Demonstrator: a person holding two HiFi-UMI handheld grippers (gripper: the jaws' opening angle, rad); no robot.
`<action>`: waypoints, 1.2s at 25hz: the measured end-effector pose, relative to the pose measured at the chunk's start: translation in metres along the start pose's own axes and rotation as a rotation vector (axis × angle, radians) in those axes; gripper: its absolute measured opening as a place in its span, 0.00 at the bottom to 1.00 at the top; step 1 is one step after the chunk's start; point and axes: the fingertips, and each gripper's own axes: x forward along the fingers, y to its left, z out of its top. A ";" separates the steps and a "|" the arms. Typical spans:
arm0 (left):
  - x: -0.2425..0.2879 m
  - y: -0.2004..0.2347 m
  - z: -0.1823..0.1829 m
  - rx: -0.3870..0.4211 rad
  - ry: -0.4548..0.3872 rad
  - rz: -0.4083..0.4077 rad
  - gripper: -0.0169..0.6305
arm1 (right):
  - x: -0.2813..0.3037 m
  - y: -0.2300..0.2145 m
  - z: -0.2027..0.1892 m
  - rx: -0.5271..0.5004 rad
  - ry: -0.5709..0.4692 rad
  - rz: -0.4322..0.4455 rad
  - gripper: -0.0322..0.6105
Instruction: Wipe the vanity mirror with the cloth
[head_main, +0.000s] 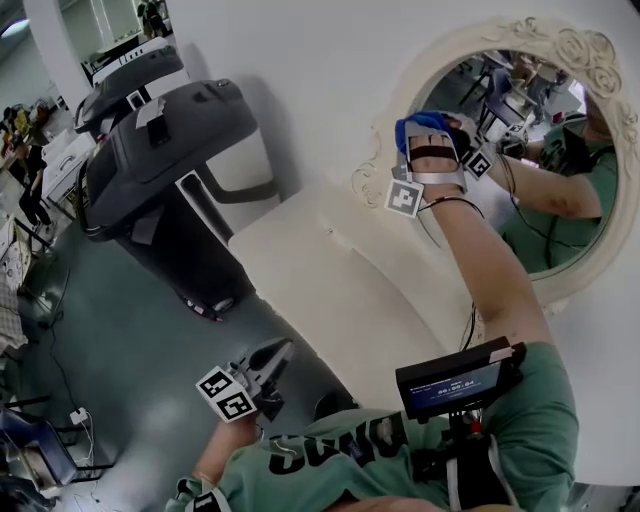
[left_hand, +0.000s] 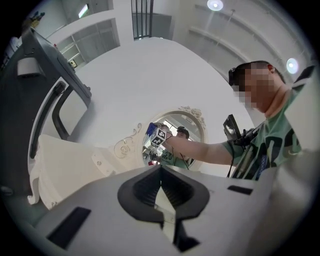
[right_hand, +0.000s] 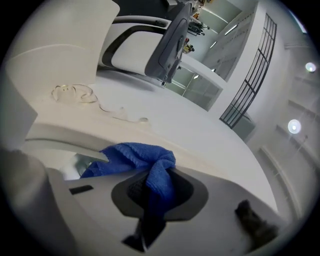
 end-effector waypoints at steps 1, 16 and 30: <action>-0.004 0.006 -0.004 -0.012 0.004 0.014 0.04 | -0.004 0.019 0.010 0.003 -0.021 0.021 0.11; -0.025 0.002 -0.025 -0.097 0.017 -0.019 0.04 | -0.132 0.218 0.063 0.088 -0.298 0.489 0.12; 0.009 -0.042 0.035 0.035 -0.030 -0.203 0.04 | -0.031 -0.159 -0.146 0.163 0.053 -0.036 0.12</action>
